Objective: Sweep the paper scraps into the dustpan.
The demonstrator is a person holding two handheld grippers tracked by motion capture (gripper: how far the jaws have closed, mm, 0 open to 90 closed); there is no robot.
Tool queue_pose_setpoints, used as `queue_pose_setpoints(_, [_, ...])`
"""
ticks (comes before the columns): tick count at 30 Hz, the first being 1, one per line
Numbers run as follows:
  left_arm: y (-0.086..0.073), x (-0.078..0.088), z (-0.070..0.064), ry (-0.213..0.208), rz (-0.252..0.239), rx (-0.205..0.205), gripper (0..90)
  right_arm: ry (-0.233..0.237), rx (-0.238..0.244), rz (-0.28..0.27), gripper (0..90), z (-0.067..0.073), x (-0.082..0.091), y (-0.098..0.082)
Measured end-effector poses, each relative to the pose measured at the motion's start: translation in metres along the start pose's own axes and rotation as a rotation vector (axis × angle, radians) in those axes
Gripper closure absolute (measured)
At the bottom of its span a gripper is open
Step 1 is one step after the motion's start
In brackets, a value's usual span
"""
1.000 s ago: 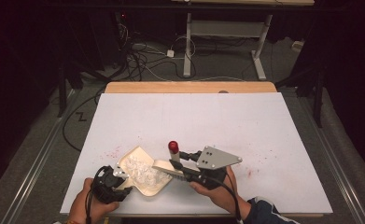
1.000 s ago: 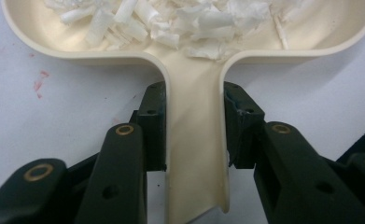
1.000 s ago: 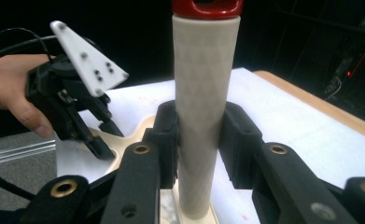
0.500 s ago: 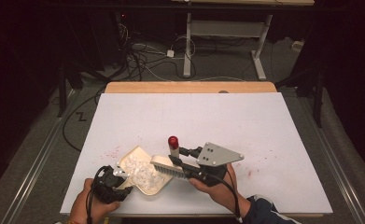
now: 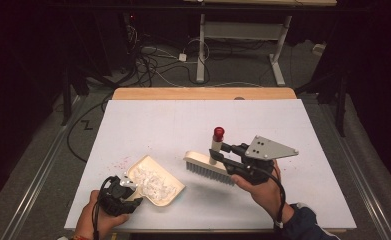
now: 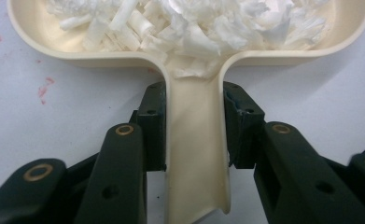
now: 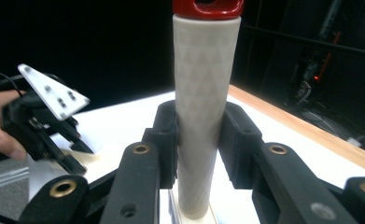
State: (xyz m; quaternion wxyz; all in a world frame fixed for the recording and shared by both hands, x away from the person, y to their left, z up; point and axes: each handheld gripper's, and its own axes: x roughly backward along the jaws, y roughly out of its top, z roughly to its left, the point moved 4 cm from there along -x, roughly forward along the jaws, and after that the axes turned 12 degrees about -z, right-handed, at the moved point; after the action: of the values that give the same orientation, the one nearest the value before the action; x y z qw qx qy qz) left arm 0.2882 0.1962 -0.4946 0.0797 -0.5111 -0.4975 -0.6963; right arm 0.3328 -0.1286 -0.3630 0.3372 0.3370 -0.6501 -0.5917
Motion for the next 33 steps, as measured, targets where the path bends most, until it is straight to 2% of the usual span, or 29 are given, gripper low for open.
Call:
queue_pose_setpoints(1, [0.0, -0.001, 0.0, 0.006, -0.003, 0.013, 63.1, -0.007, 0.001, 0.004, 70.6, -0.004, 0.005, 0.0])
queue_pose_setpoints(4, [0.002, -0.002, 0.001, 0.008, -0.002, 0.017, 63.1, -0.031, 0.002, 0.024, 70.6, -0.019, 0.022, -0.002])
queue_pose_setpoints(9, [0.004, -0.007, 0.006, 0.022, -0.012, 0.057, 63.1, -0.062, -0.004, 0.041, 70.6, -0.039, 0.05, -0.007])
queue_pose_setpoints(12, [0.007, -0.01, 0.009, 0.025, -0.029, 0.077, 63.1, -0.077, -0.001, 0.053, 70.6, -0.047, 0.062, -0.009])
queue_pose_setpoints(15, [0.01, -0.012, 0.012, 0.038, -0.03, 0.068, 63.1, -0.101, 0.003, 0.061, 70.6, -0.055, 0.073, -0.011])
queue_pose_setpoints(17, [0.012, -0.014, 0.014, 0.042, -0.04, 0.081, 63.1, -0.115, -0.006, 0.058, 70.6, -0.06, 0.081, -0.011])
queue_pose_setpoints(26, [0.019, -0.02, 0.021, 0.05, -0.054, 0.103, 63.1, -0.128, -0.012, 0.065, 70.6, -0.07, 0.103, -0.012])
queue_pose_setpoints(33, [0.028, -0.027, 0.026, 0.072, -0.067, 0.116, 63.0, -0.119, -0.025, 0.106, 70.6, -0.077, 0.113, -0.017])
